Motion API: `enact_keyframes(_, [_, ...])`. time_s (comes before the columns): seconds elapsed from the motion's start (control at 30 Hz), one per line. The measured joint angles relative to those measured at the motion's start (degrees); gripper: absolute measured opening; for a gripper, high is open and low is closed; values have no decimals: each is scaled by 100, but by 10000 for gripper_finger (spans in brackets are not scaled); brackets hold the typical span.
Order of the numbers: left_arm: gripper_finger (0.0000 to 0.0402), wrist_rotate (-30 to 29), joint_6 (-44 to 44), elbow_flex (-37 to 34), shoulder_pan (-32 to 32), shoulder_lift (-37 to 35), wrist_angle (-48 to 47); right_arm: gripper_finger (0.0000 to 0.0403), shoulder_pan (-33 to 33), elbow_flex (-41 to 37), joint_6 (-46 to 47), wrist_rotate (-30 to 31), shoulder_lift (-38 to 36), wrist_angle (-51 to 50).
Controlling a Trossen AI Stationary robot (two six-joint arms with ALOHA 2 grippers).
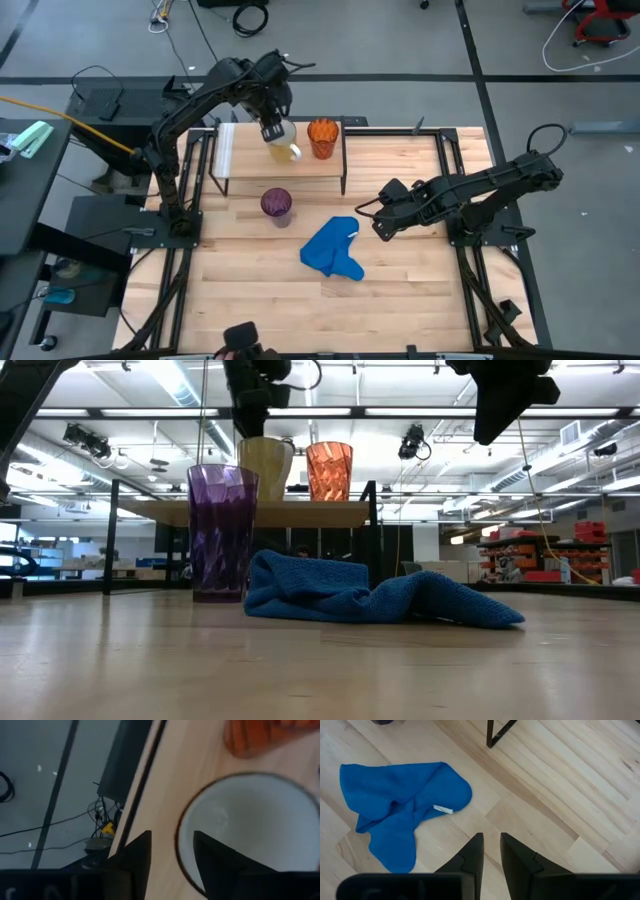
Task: Stack small to large cups/mugs on shelf
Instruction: Put the yellow mug on the shelf
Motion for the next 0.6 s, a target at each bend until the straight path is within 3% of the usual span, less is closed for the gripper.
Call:
enact_keyframes(0.27, [166, 71, -676, 822, -7, -2, -291, 71, 0, 0, 0, 0, 0, 2])
enact_keyframes(0.37, [162, 654, -1431, 1078, -43, -4, -452, 71, -2, -2, -4, 0, 0, 0])
enact_keyframes(0.47, [154, 1392, -1547, 1054, -245, -109, -400, 71, -1, -1, -44, 0, 0, 0])
enact_keyframes(0.6, [138, 1499, -1444, 1050, -700, -168, -404, 71, -2, -2, -121, 0, 0, 2])
